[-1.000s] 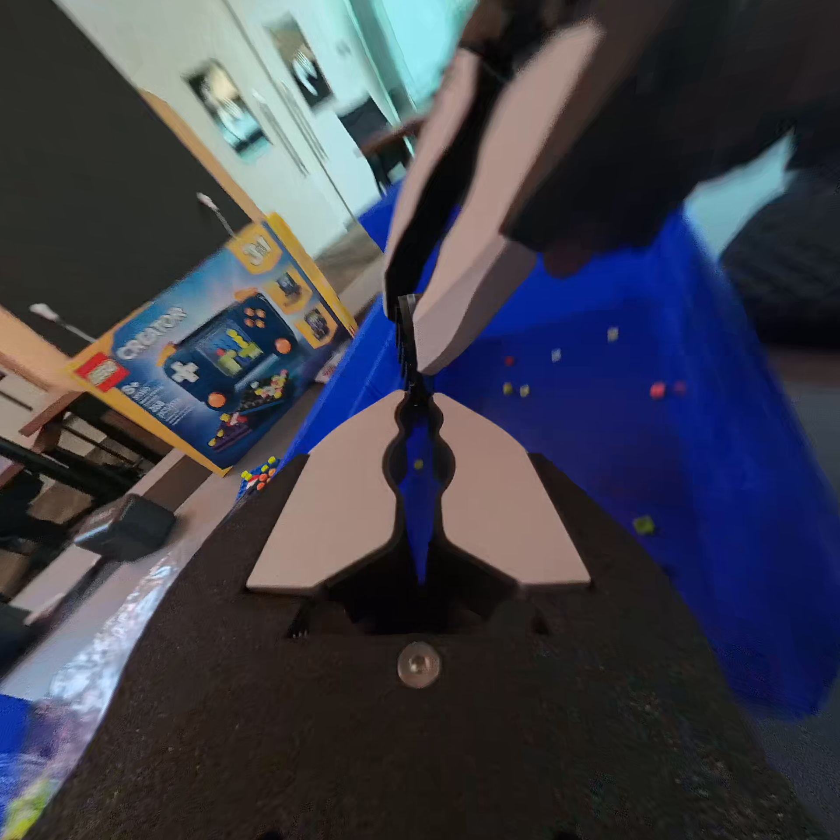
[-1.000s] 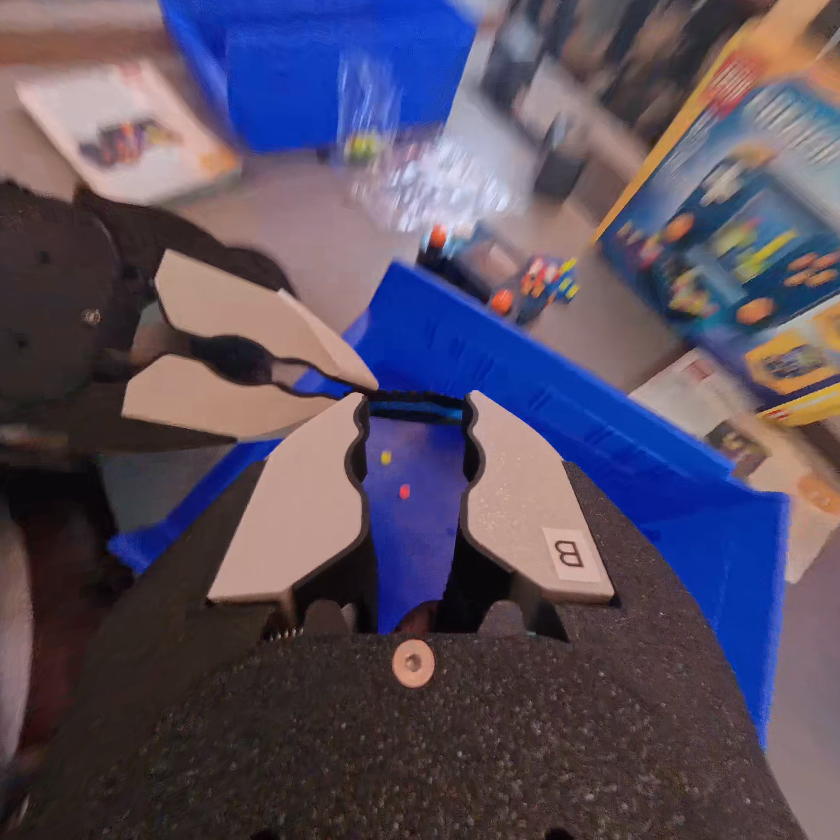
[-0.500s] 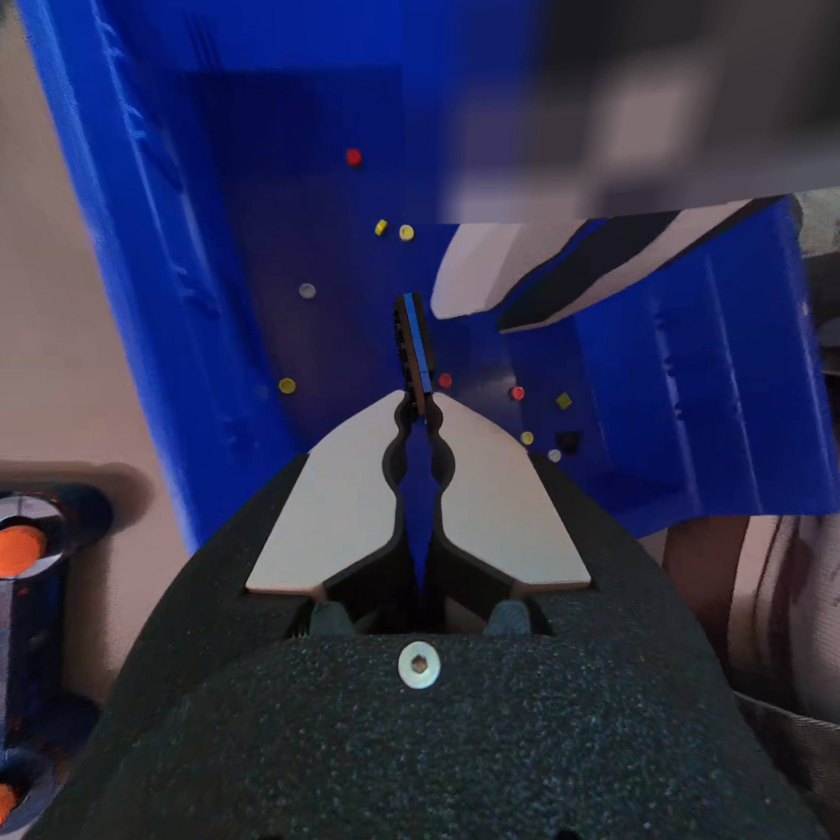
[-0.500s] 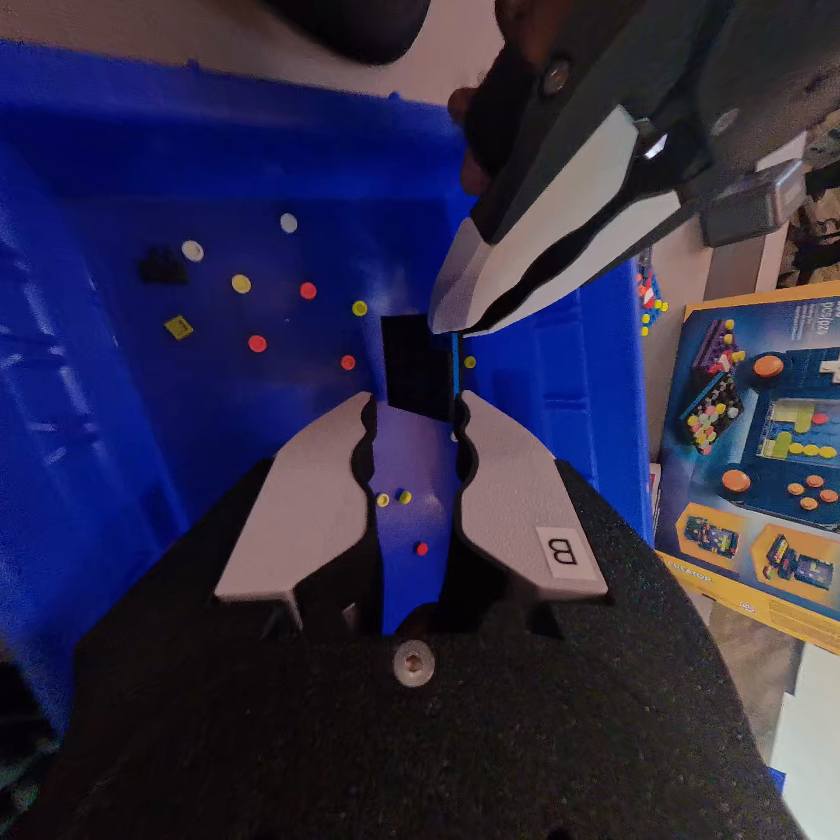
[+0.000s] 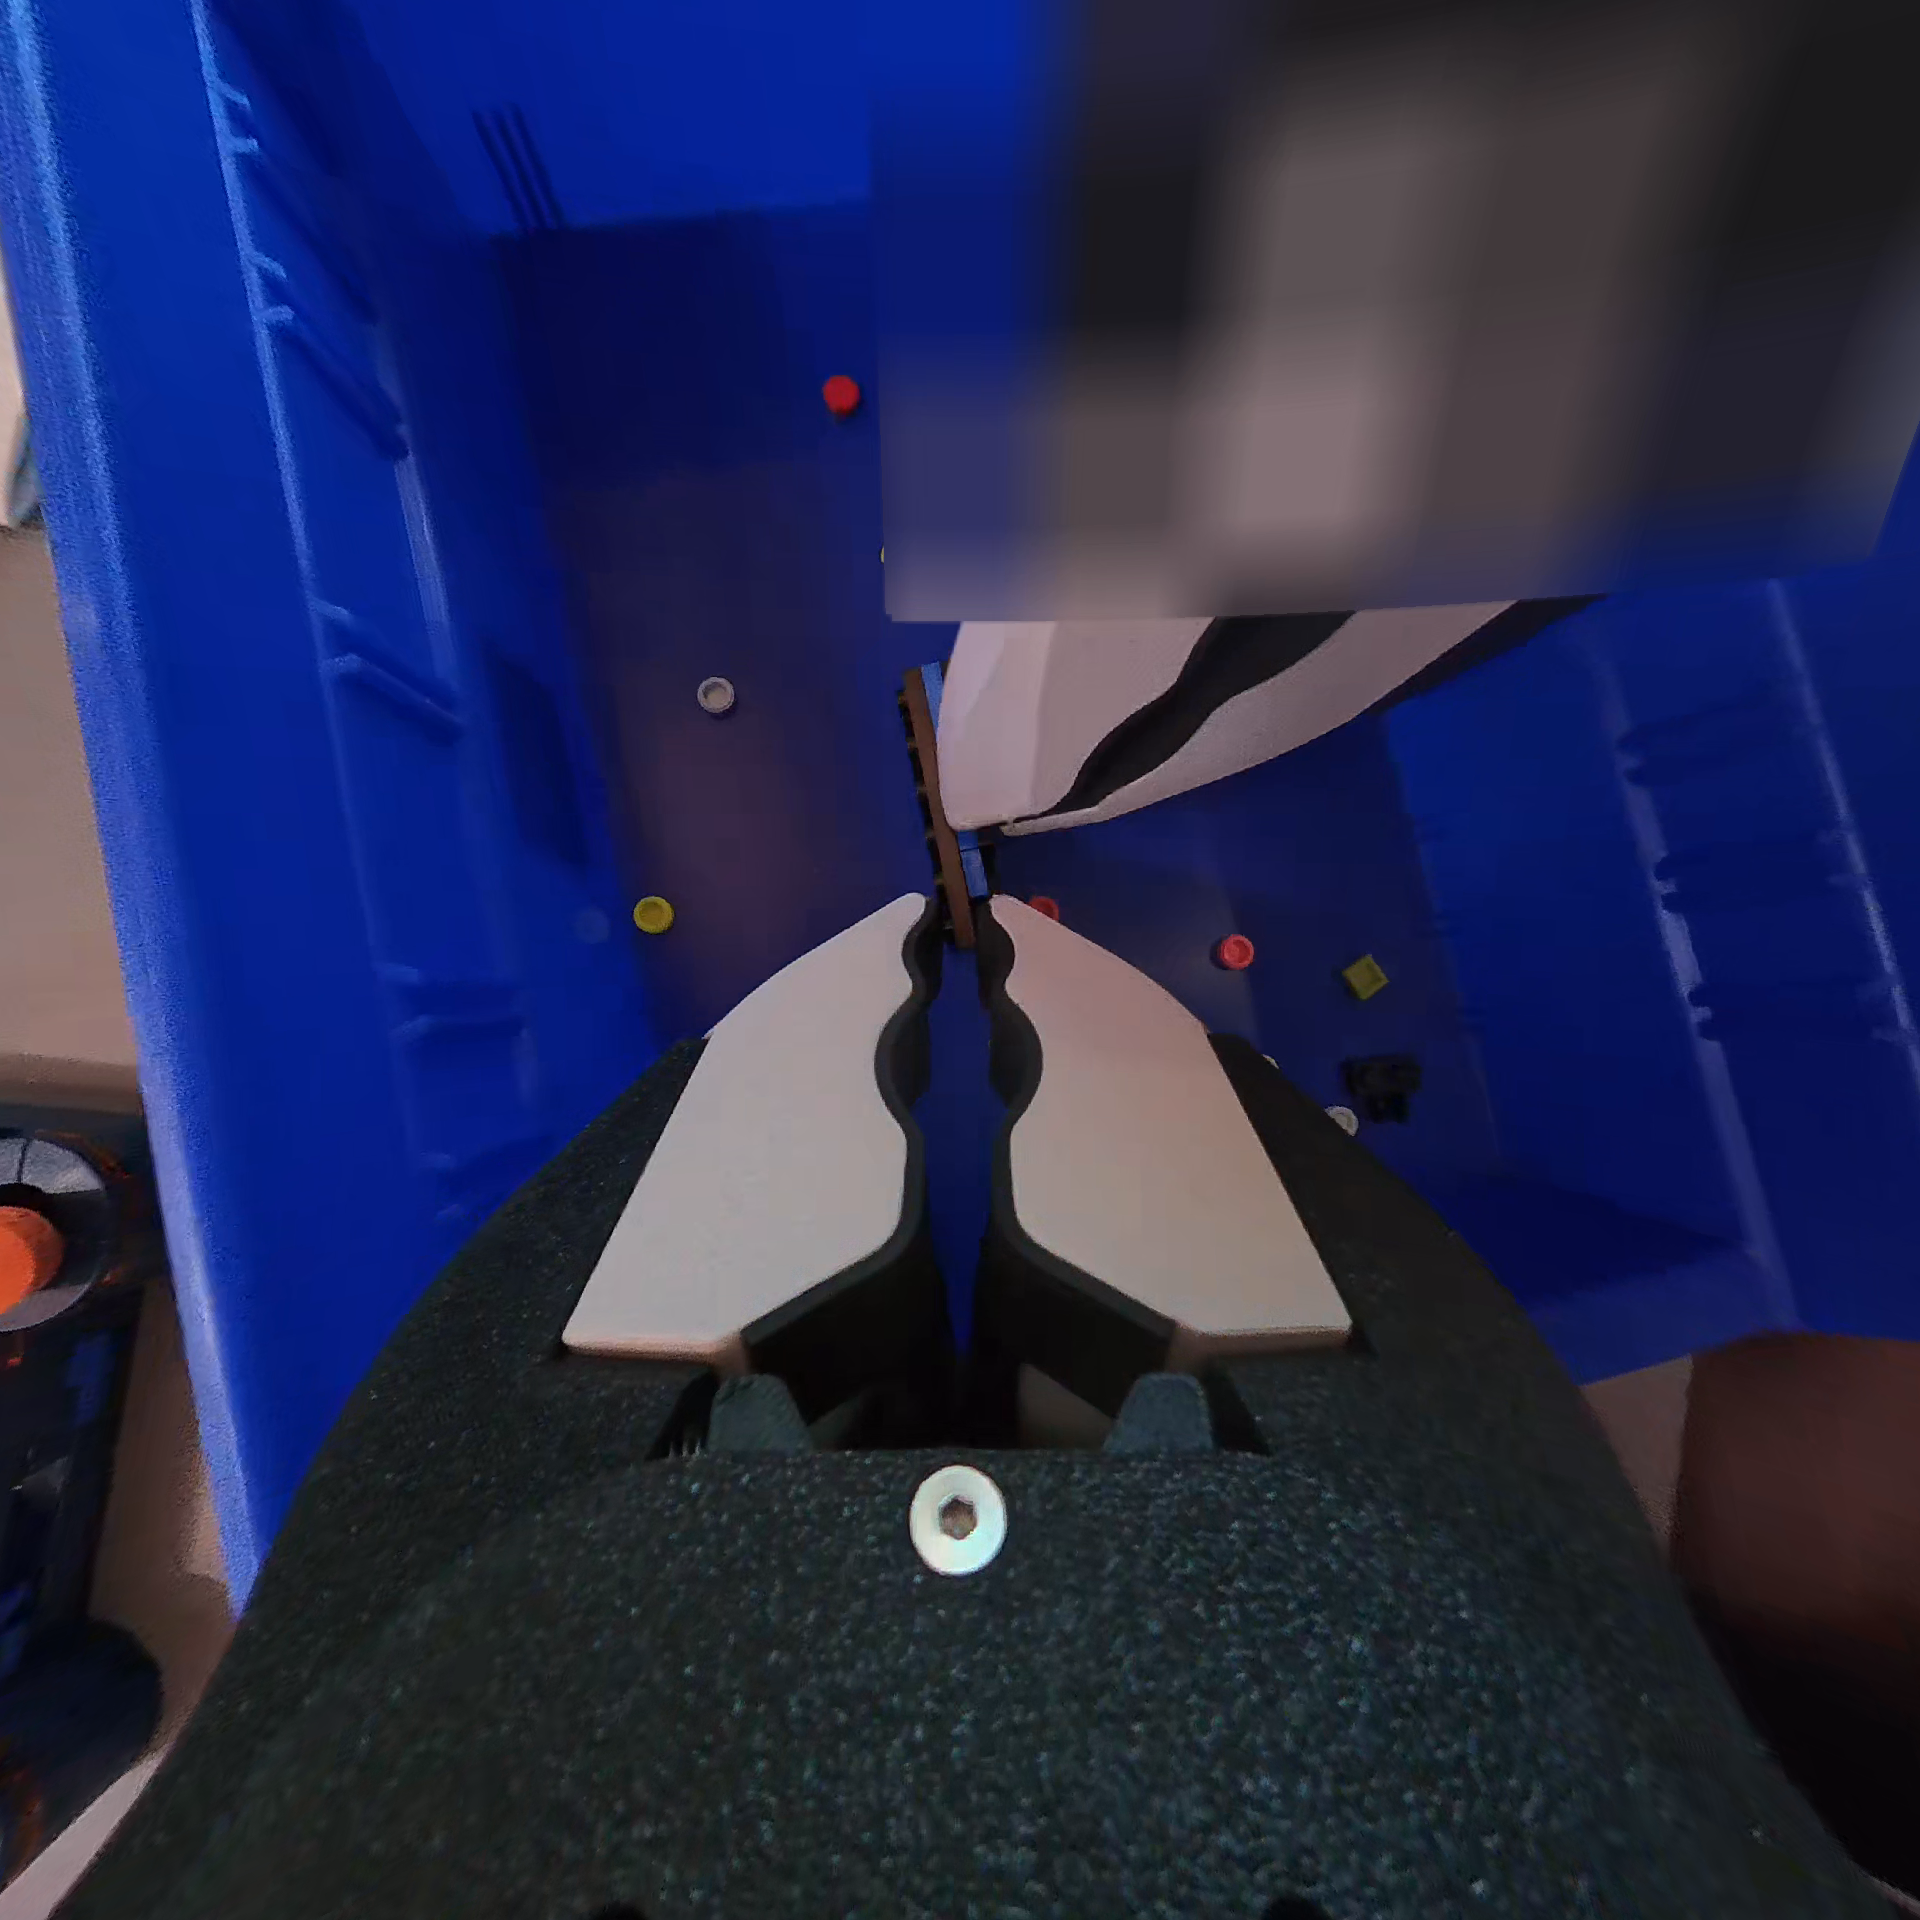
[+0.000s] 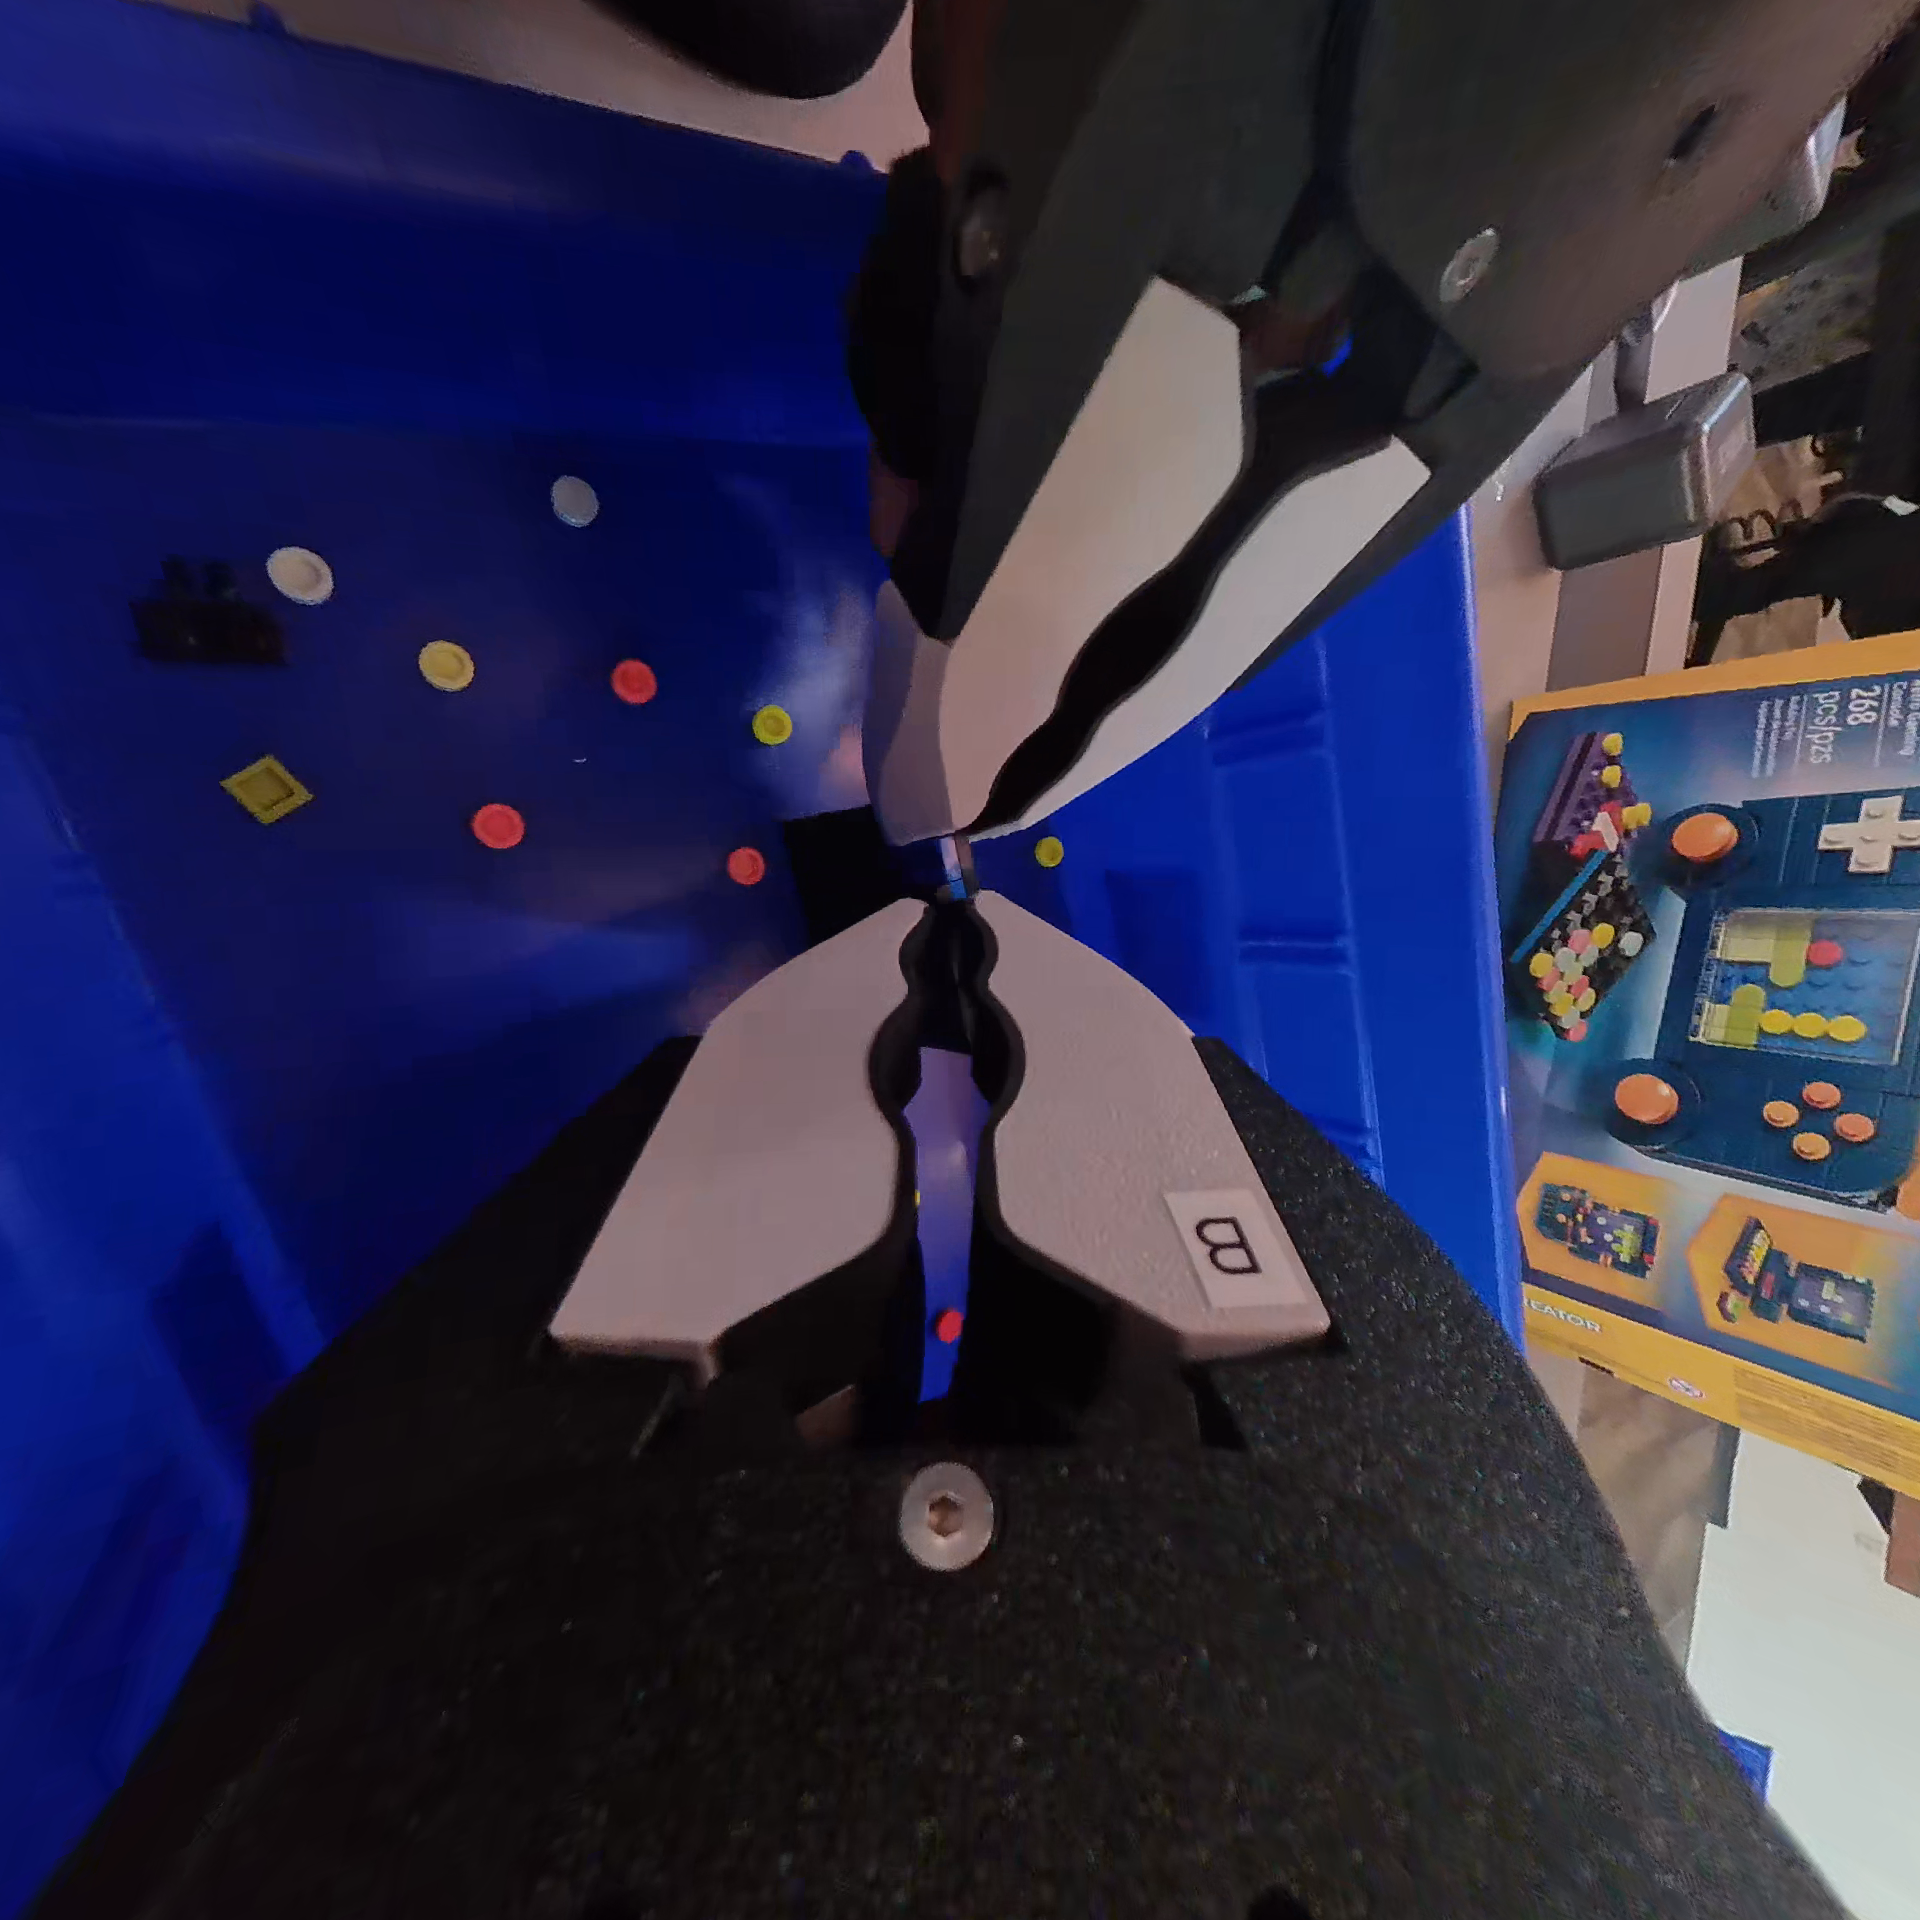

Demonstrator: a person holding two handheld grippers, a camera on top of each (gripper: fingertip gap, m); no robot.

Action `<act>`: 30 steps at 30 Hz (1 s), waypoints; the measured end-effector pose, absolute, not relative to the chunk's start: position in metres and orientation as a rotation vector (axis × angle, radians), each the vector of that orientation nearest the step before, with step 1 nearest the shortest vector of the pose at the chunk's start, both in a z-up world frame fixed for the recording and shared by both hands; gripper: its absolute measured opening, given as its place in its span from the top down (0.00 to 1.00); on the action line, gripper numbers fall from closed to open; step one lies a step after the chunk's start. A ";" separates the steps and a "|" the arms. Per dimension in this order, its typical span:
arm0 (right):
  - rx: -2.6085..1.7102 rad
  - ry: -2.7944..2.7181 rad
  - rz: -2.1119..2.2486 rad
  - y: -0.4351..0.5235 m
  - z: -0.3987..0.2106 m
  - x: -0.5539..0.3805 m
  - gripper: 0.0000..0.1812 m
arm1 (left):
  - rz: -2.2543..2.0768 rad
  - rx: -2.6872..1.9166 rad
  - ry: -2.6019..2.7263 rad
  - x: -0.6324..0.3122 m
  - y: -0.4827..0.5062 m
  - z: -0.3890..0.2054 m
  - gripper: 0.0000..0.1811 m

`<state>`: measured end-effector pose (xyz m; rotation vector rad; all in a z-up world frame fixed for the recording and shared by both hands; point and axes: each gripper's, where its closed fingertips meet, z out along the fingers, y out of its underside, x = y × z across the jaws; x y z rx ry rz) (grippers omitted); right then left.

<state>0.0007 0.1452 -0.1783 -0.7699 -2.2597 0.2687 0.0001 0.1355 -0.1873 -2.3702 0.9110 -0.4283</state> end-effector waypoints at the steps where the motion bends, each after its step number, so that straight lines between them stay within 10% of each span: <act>1: -0.766 -2.261 0.266 0.145 -0.178 0.001 0.98 | -0.401 -2.353 0.922 0.001 0.135 -0.187 0.97; 30: -0.691 -2.269 0.213 0.139 -0.172 0.007 1.00 | -0.451 -2.226 0.797 0.005 0.142 -0.178 0.96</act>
